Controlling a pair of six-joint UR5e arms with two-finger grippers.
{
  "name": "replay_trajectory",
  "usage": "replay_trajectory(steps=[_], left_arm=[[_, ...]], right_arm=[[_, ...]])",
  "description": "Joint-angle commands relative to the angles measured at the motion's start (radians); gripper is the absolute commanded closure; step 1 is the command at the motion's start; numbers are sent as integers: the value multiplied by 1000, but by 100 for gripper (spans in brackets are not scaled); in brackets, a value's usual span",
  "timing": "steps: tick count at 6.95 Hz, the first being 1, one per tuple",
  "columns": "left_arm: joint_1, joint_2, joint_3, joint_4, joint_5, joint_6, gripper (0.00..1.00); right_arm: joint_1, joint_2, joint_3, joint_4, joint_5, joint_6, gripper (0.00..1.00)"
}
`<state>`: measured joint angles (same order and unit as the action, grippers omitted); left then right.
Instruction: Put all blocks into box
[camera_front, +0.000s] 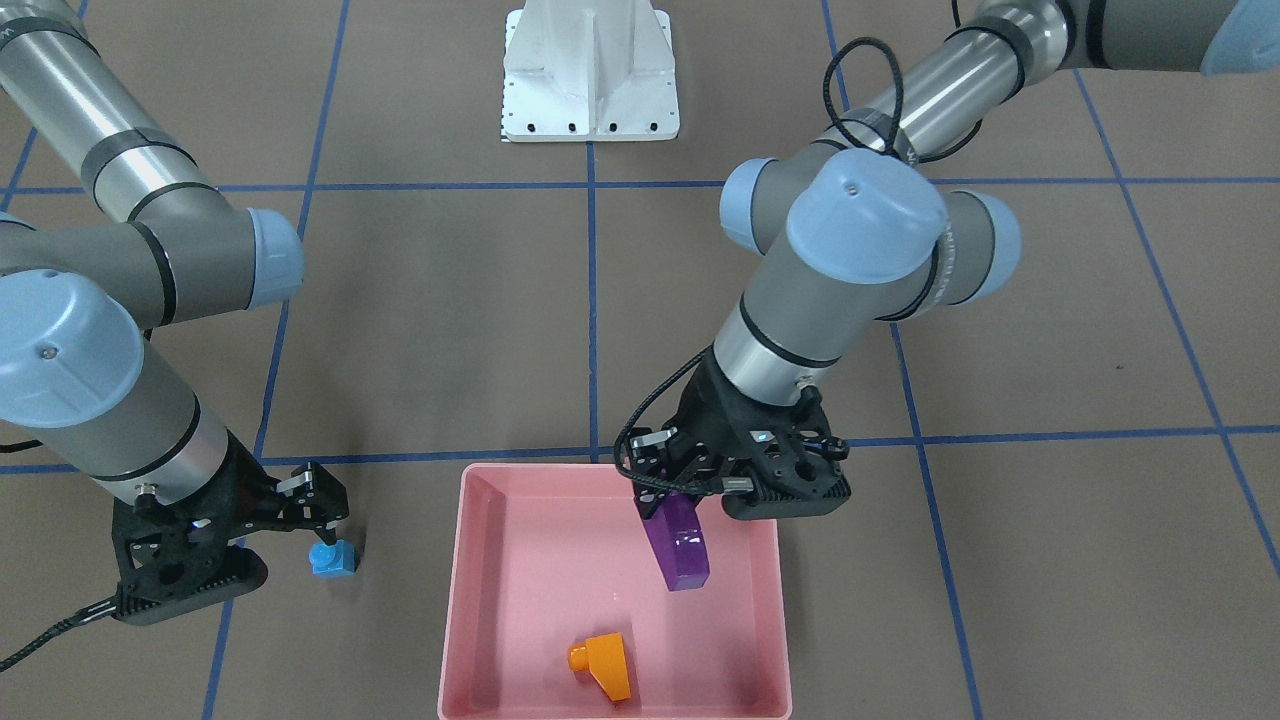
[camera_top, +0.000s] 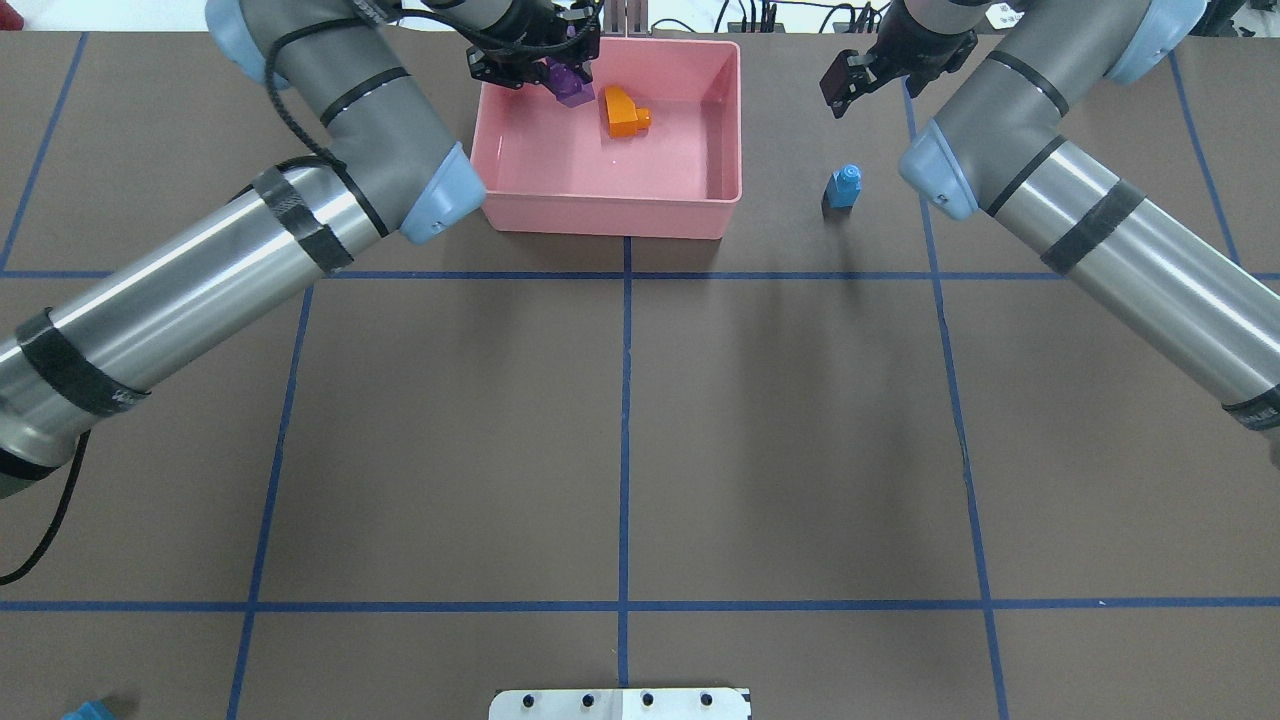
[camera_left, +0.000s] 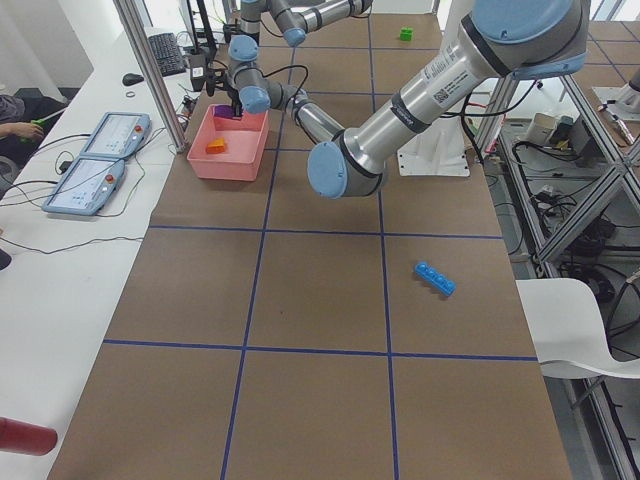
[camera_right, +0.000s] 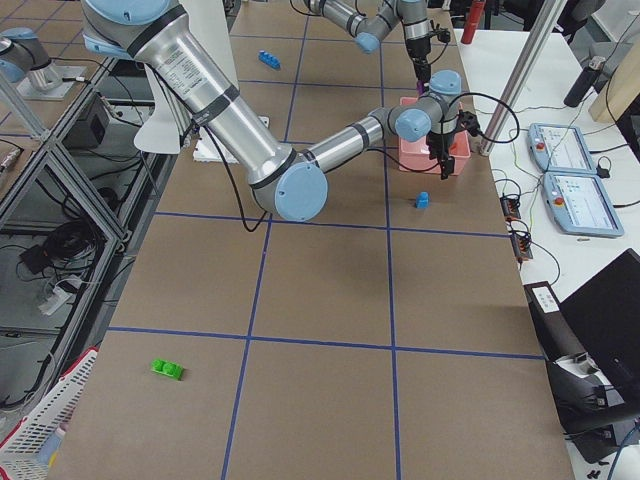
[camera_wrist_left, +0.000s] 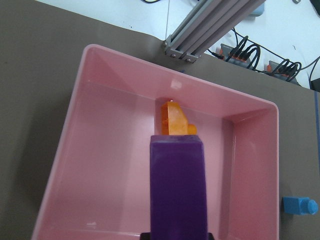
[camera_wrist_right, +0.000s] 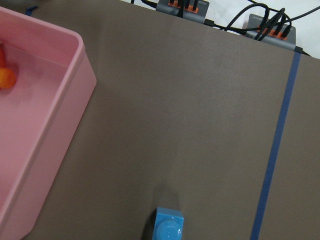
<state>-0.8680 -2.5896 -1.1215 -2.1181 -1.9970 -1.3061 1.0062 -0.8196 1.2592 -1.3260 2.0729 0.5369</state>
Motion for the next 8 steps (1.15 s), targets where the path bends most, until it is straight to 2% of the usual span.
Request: replay_trajectory(steps=[1, 2, 3, 8], left_arm=[[33, -78, 156, -40, 122, -4, 100], [37, -87, 201, -83, 145, -4, 100], [37, -99, 236, -85, 161, -4, 100], [37, -101, 249, -85, 167, -4, 100]], right_arm=[[-27, -10, -90, 124, -4, 5, 2], [-40, -10, -130, 190, -19, 6, 2], [-56, -10, -151, 203, -26, 8, 2], [-103, -6, -207, 206, -63, 8, 2]])
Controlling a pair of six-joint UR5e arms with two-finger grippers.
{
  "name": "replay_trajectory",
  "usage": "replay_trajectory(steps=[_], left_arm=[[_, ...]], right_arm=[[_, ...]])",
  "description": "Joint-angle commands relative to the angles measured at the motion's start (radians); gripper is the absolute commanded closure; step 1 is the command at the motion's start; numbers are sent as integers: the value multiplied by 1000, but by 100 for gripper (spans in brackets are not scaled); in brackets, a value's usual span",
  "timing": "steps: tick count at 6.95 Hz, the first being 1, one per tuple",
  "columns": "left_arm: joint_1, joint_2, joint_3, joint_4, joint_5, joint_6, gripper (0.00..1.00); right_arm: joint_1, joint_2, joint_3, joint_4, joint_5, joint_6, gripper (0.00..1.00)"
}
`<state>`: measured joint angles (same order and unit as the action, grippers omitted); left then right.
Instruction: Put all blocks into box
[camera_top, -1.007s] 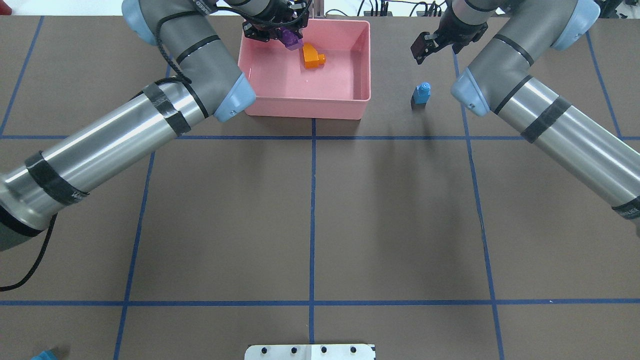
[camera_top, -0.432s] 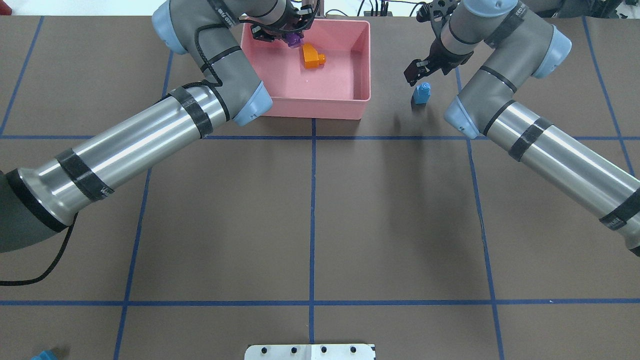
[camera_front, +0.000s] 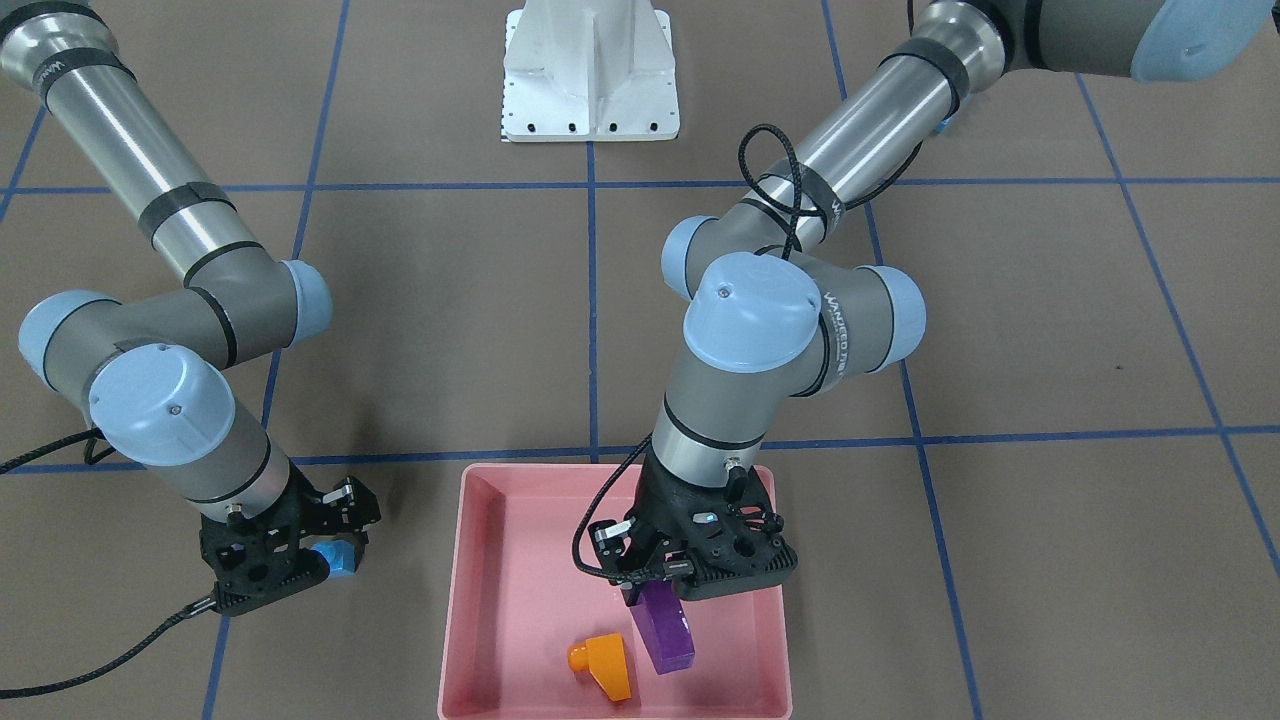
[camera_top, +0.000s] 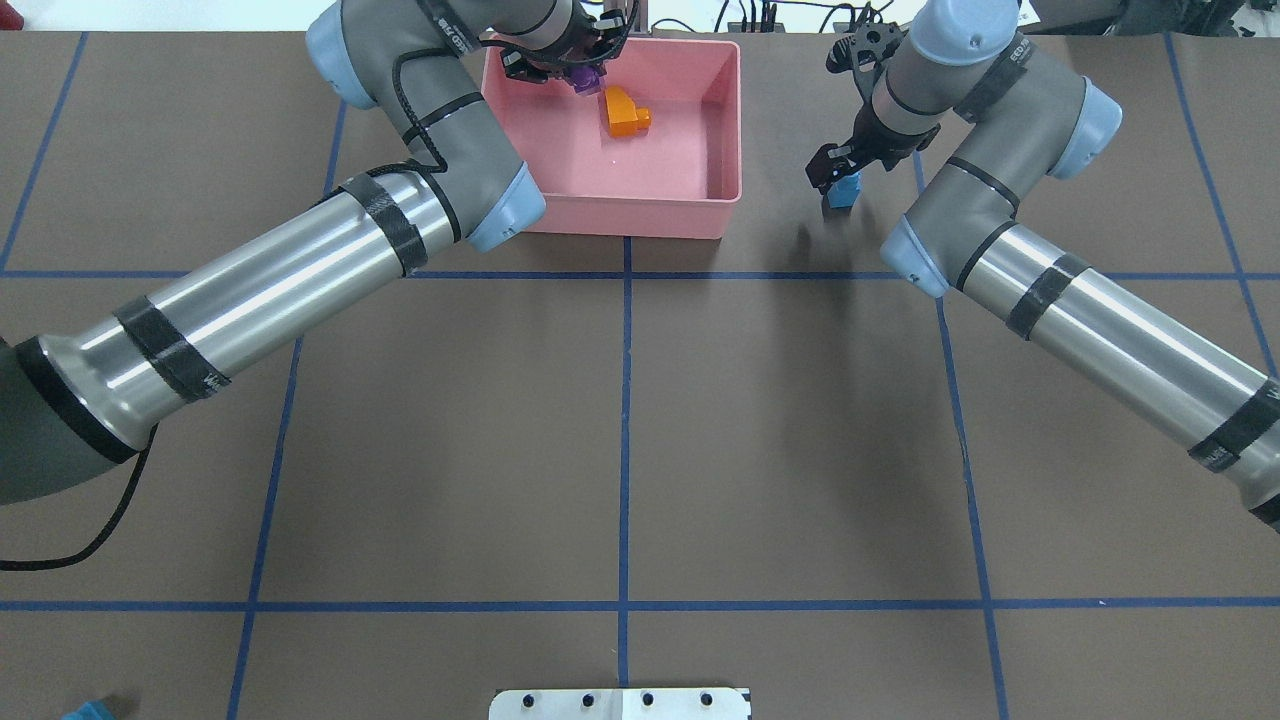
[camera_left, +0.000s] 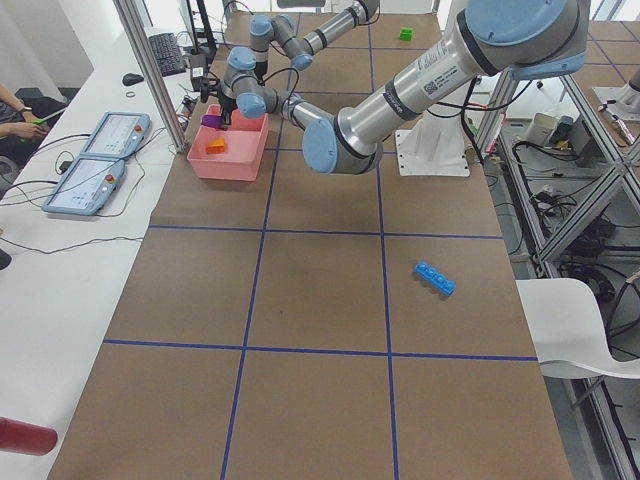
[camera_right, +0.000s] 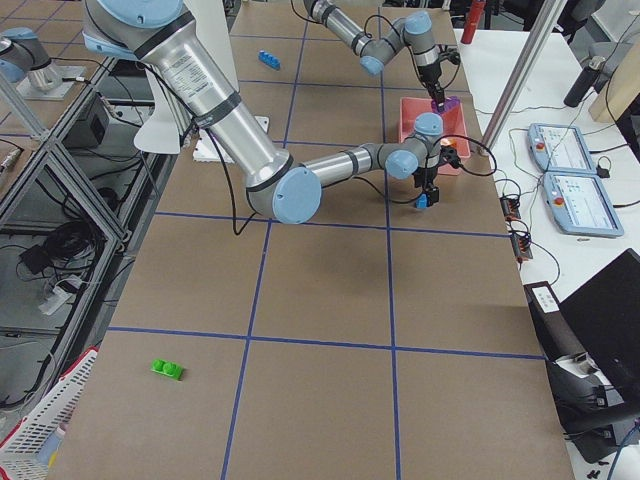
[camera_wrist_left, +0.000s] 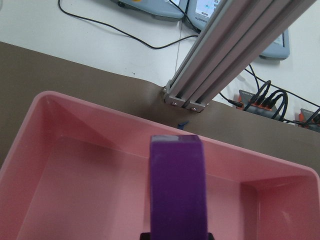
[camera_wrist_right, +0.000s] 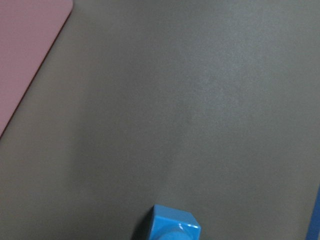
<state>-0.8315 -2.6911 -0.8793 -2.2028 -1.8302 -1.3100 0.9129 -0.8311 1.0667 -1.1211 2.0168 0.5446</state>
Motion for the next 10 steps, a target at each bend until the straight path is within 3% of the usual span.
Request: replay_trajectory(steps=[1, 2, 3, 4, 5, 6, 7, 8, 9, 10], left_arm=[[0, 0, 8, 0, 2, 0, 100], [0, -1, 10, 0, 23, 0, 85], [0, -1, 8, -2, 29, 6, 1], [0, -1, 7, -2, 28, 3, 0], [-5, -1, -1, -2, 28, 0, 0], [-12, -1, -35, 0, 22, -21, 0], [-29, 2, -93, 17, -22, -46, 0], [-61, 13, -154, 53, -120, -51, 0], [-90, 51, -246, 151, -200, -49, 0], [-124, 156, -403, 235, -275, -40, 0]], right_arm=[[-12, 6, -22, 1, -9, 0, 2], [-14, 10, -31, 3, -9, 0, 2], [-14, 13, -33, 1, -9, 0, 13], [-14, 17, -33, 1, -9, 2, 46], [-12, 18, -33, 0, -9, 8, 92], [-11, 23, -33, 0, -7, 8, 100], [-5, 26, -30, 0, -6, 15, 100], [12, 38, -22, 0, -1, 26, 100], [35, 67, -16, -8, 20, 29, 100], [72, 72, 8, -11, 73, 34, 100]])
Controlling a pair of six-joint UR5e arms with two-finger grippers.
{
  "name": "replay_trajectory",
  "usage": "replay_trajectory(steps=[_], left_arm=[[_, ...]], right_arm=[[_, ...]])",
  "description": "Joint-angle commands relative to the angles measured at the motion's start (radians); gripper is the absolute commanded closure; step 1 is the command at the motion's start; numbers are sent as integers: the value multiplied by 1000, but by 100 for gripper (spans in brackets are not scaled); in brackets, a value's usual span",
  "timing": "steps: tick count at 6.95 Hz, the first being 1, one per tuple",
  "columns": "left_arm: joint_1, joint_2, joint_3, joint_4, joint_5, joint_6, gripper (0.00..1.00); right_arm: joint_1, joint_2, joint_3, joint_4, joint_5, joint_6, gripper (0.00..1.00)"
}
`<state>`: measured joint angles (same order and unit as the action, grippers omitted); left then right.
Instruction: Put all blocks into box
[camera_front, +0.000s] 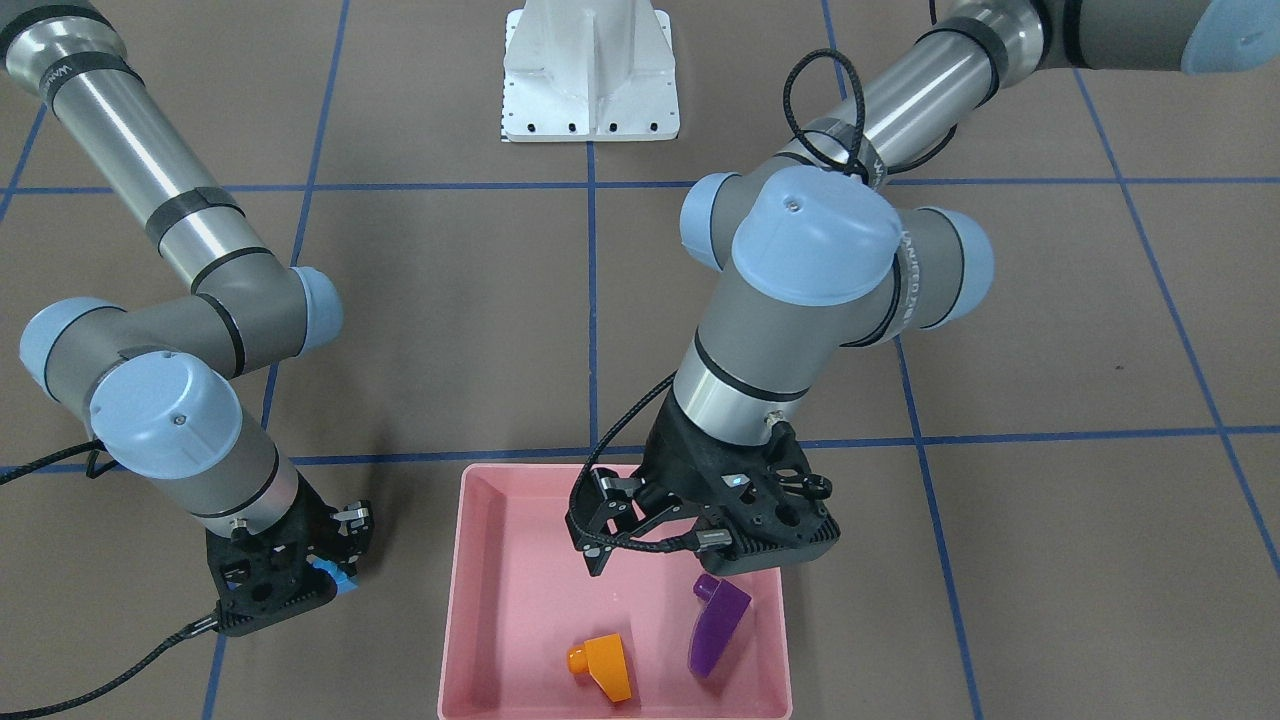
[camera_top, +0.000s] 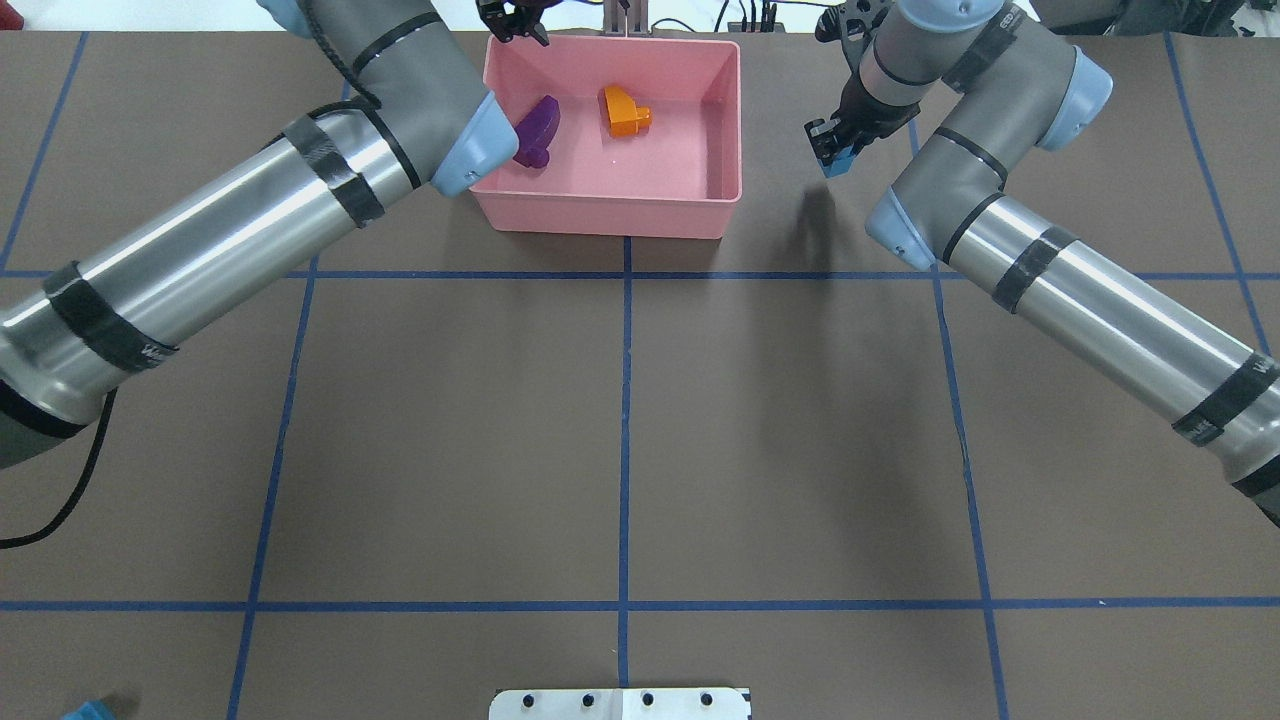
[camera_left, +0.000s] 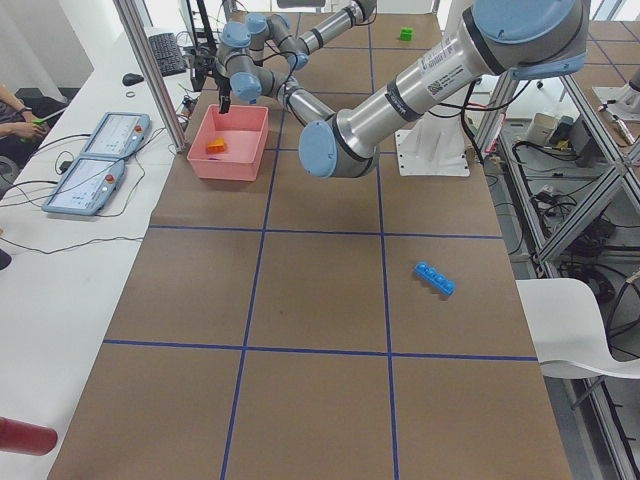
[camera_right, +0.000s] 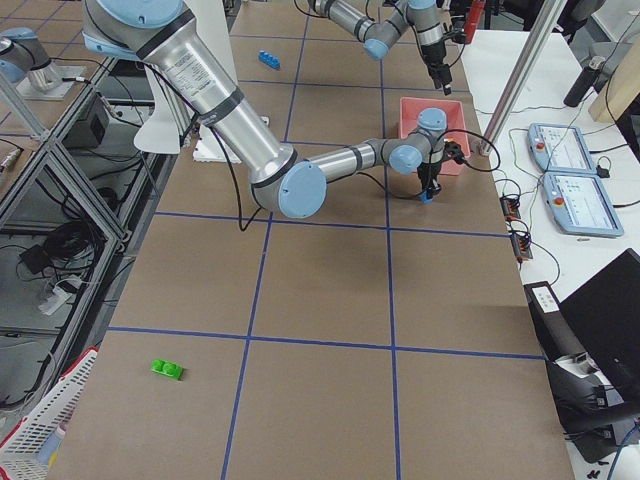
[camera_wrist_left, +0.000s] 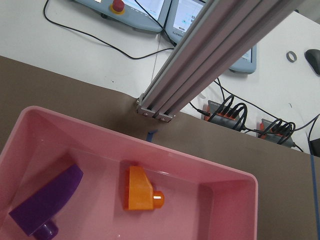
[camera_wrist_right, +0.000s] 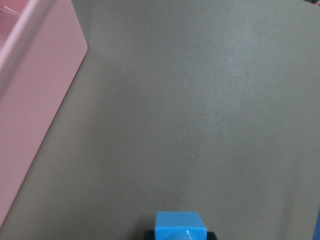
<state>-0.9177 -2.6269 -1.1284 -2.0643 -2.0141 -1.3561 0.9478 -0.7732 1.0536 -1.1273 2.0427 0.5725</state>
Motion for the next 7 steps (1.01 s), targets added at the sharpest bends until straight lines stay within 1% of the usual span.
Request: replay_trajectory(steps=[1, 2, 3, 4, 5, 6, 7], left_arm=[[-61, 260, -358, 157, -138, 15, 0], [-81, 385, -527, 273, -176, 82, 0], [-70, 510, -685, 403, -172, 175, 0], [-66, 648, -793, 438, -167, 287, 0], [-63, 774, -854, 438, -166, 395, 0], [-17, 885, -926, 438, -164, 466, 0], [55, 968, -971, 438, -149, 471, 0]], right_arm=[[67, 14, 54, -8, 106, 30, 100], [81, 17, 83, -21, 114, 58, 100], [92, 50, 94, -50, 116, 61, 100], [100, 99, 101, -55, 120, 157, 100], [91, 138, 100, -57, 116, 217, 100], [79, 155, 97, -57, 111, 239, 100], [47, 170, 89, -55, 52, 253, 100]])
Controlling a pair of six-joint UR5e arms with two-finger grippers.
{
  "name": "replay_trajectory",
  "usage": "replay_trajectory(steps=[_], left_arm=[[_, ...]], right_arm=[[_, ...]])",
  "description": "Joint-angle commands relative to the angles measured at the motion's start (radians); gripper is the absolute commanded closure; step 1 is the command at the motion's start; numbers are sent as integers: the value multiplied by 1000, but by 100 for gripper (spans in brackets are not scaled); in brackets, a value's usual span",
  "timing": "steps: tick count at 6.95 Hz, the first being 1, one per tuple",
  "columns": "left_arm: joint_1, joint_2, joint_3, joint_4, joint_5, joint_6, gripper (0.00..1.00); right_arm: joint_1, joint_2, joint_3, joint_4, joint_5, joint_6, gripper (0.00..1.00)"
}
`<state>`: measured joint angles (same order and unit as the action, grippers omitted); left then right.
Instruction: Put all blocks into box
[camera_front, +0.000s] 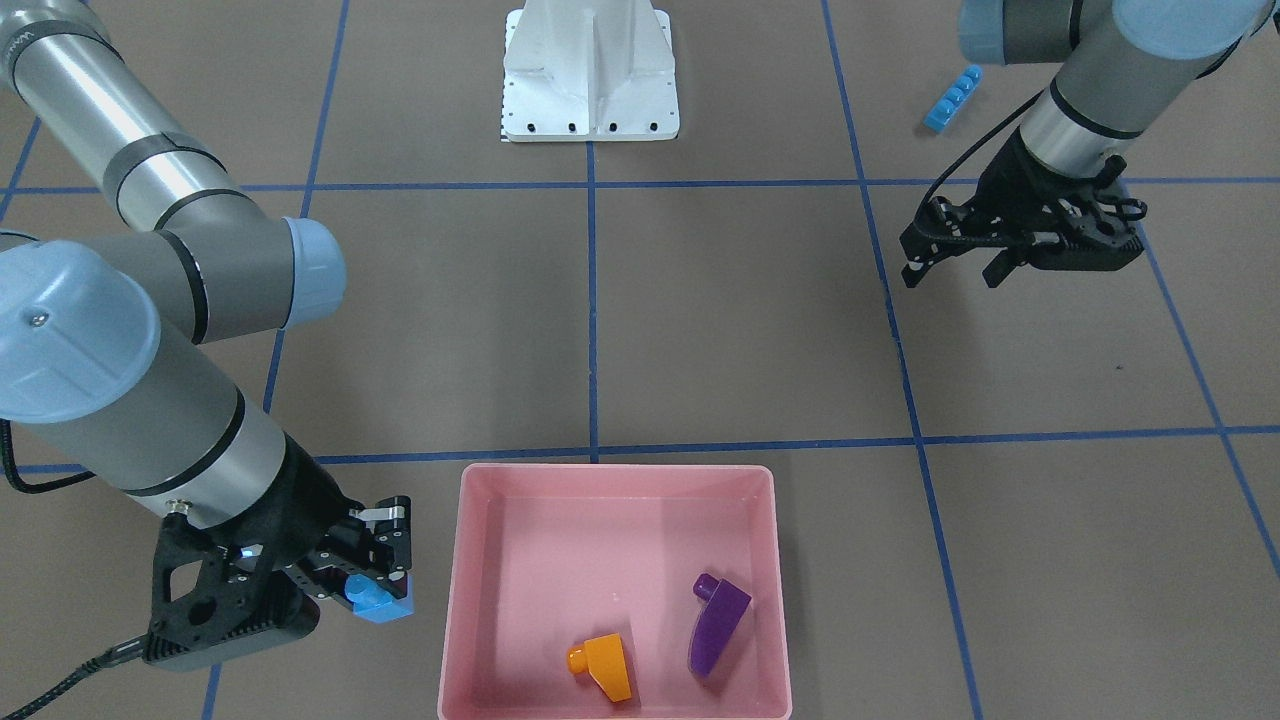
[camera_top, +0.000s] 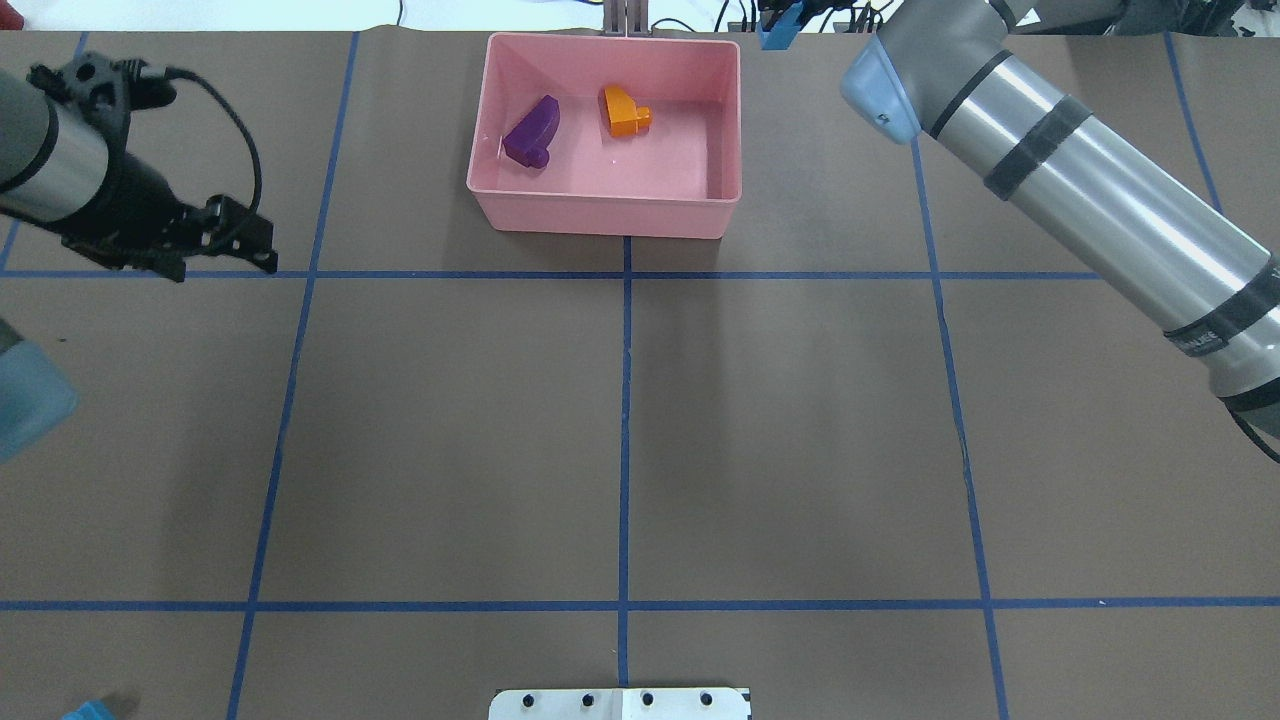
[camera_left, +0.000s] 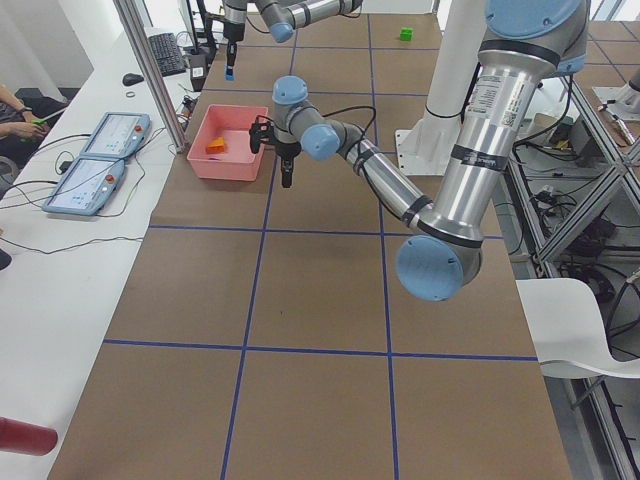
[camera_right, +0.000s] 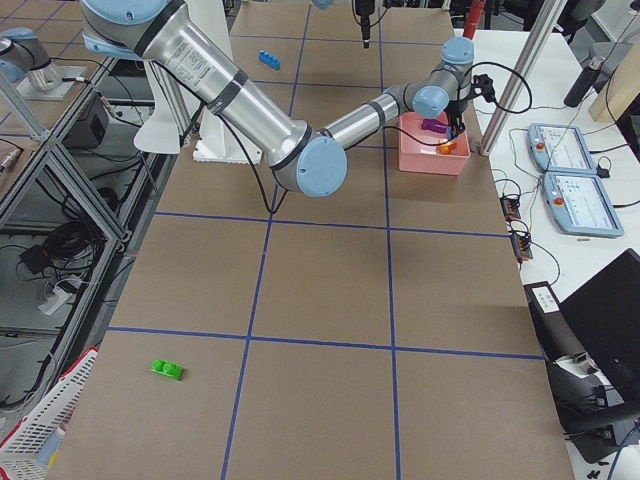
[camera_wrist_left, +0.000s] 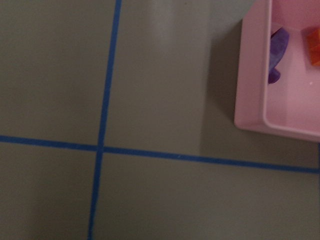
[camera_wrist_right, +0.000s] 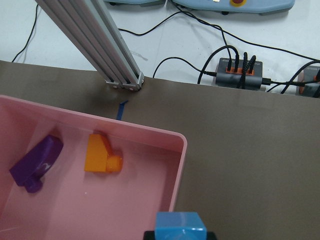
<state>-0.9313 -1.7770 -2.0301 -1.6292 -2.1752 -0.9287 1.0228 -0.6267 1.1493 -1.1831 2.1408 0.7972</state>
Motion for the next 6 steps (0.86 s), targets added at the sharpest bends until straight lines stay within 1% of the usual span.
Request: replay_trajectory(steps=[1, 2, 3, 4, 5, 6], left_arm=[[139, 196, -100, 3, 67, 98, 0], [207, 247, -128, 2, 86, 119, 0], [254, 308, -165, 2, 104, 187, 0], [275, 391, -208, 2, 107, 317, 0], [290, 454, -226, -6, 107, 376, 0], [354, 522, -236, -36, 117, 393, 0]], right_arm=[[-77, 80, -66, 8, -130, 36, 100], [-104, 108, -104, 13, -148, 39, 100], [-130, 110, -121, 57, -176, 42, 100], [-163, 126, -182, 156, -212, 74, 100], [-184, 139, -222, 207, -240, 109, 100], [-193, 153, -238, 209, -246, 117, 100]])
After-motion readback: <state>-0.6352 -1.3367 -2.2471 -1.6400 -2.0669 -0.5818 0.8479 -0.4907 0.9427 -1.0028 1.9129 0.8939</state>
